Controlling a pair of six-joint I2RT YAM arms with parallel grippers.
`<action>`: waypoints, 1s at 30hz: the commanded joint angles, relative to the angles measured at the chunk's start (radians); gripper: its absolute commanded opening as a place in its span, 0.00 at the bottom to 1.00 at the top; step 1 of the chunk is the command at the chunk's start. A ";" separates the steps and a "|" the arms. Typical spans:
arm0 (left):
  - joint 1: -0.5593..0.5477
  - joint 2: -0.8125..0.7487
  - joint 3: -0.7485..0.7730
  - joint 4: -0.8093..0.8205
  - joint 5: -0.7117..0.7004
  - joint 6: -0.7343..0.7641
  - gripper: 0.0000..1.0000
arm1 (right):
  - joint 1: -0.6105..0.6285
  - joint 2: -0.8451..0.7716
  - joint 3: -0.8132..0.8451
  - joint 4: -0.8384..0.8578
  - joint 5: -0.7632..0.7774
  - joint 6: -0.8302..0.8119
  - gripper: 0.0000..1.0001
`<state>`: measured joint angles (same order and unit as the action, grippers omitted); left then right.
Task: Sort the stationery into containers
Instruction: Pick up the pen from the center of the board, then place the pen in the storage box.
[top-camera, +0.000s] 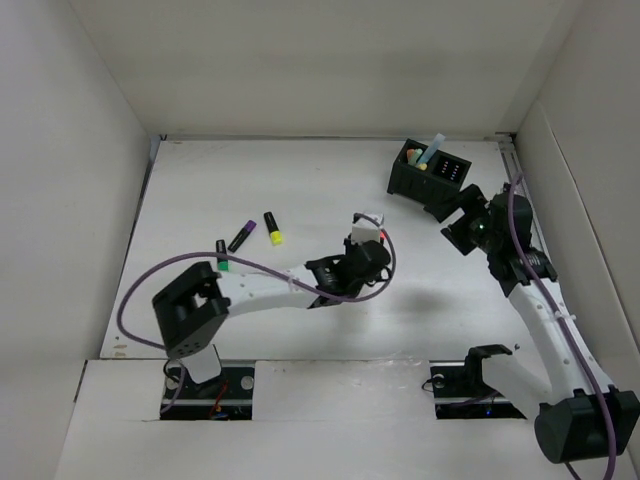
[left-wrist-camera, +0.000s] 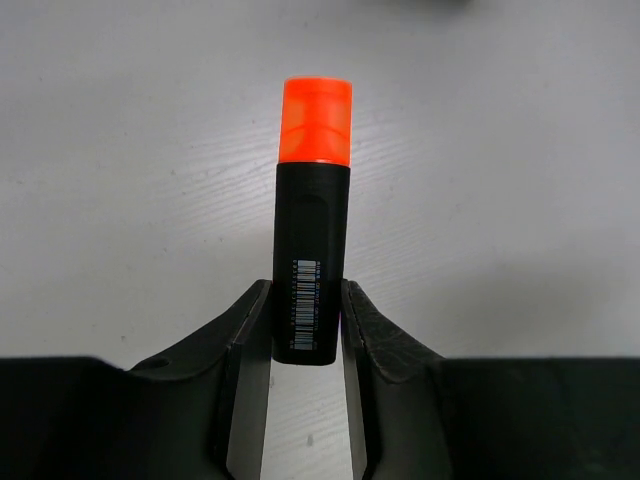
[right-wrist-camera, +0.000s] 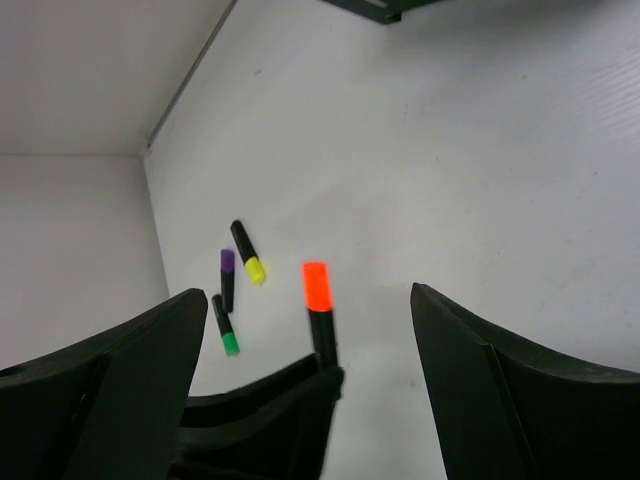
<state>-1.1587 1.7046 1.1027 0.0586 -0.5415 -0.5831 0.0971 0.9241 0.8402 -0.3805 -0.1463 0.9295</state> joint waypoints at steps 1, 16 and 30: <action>0.031 -0.127 -0.052 0.093 0.060 0.022 0.00 | 0.006 0.005 -0.041 0.107 -0.148 -0.017 0.89; 0.235 -0.295 -0.296 0.346 0.457 0.054 0.00 | 0.348 0.364 0.040 0.287 -0.104 -0.006 0.91; 0.235 -0.324 -0.325 0.357 0.482 0.063 0.00 | 0.374 0.487 0.106 0.315 -0.062 -0.015 0.45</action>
<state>-0.9230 1.4326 0.7803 0.3759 -0.0605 -0.5354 0.4717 1.4204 0.9028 -0.1184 -0.2211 0.9268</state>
